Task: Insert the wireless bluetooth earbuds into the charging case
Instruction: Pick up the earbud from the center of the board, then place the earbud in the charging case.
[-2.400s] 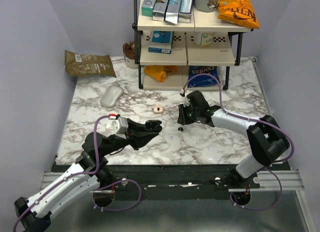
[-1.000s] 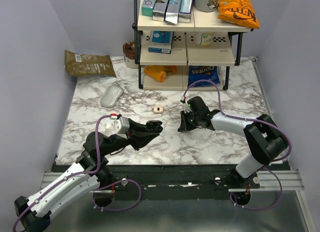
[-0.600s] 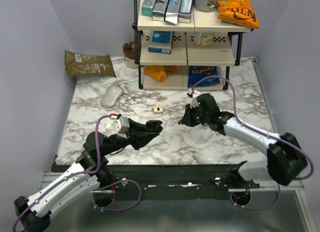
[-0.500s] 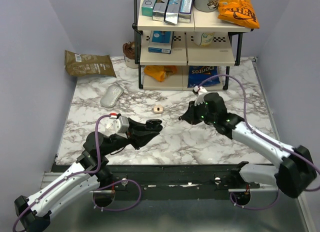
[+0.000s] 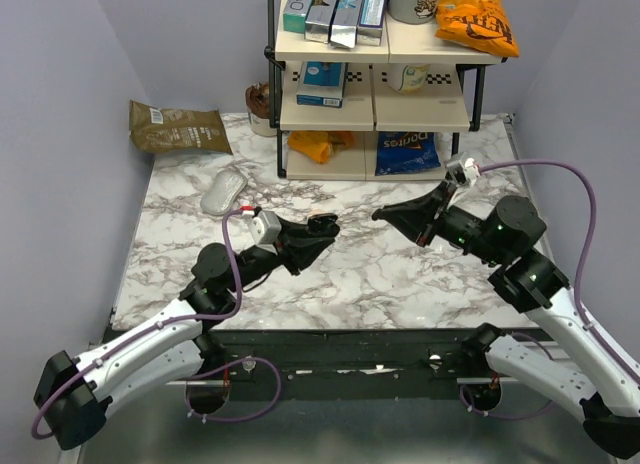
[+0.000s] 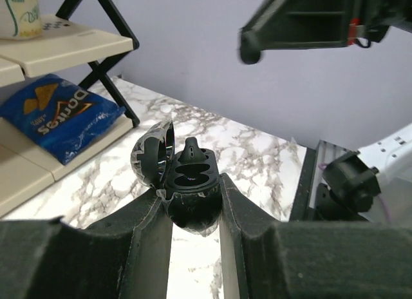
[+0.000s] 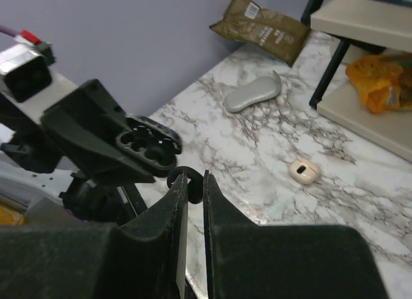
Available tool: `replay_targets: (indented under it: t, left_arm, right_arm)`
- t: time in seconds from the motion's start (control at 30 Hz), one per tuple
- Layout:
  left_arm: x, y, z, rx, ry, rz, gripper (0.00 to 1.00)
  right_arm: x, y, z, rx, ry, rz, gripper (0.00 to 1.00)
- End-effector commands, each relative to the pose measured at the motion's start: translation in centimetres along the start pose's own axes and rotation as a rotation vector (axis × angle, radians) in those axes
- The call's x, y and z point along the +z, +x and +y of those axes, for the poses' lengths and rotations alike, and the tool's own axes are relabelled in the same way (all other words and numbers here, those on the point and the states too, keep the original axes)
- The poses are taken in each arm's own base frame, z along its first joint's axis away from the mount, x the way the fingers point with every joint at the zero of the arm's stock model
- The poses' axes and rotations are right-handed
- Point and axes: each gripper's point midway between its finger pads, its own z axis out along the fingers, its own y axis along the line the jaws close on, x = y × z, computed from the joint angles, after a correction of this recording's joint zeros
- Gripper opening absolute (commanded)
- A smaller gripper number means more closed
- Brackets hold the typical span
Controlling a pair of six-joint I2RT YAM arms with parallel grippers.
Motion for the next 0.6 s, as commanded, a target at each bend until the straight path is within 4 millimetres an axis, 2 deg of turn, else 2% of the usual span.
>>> replay_targets:
  t: [0.0, 0.17, 0.37, 0.4, 0.47, 0.5, 0.57]
  left_arm:
    - [2.1, -5.3, -0.3, 0.094, 0.026, -0.175, 0.0]
    - [4.2, -6.4, -0.7, 0.109, 0.069, -0.21, 0.0]
    - [6.1, -5.9, 0.0, 0.149, 0.023, -0.23, 0.0]
    - [6.3, -5.7, 0.1, 0.165, 0.016, -0.232, 0.0]
    - [6.7, -5.4, 0.4, 0.173, 0.0, -0.234, 0.0]
    - [6.8, -5.3, 0.5, 0.177, -0.005, -0.234, 0.0]
    - [7.1, -5.0, 0.7, 0.182, -0.019, -0.236, 0.0]
  right_arm:
    - [-1.6, -2.5, 3.6, -0.02, -0.135, -0.043, 0.01]
    - [-1.7, -3.3, 4.5, -0.015, -0.164, -0.061, 0.01]
    - [-0.7, -3.8, 3.2, 0.084, -0.068, -0.112, 0.01]
    - [-0.5, -4.0, 2.4, 0.102, -0.014, -0.13, 0.01]
    - [-0.3, -4.4, 2.3, 0.12, 0.021, -0.142, 0.01]
    - [-0.2, -4.5, 1.6, 0.126, 0.067, -0.15, 0.01]
    - [0.4, -4.4, 1.8, 0.12, 0.079, -0.135, 0.01]
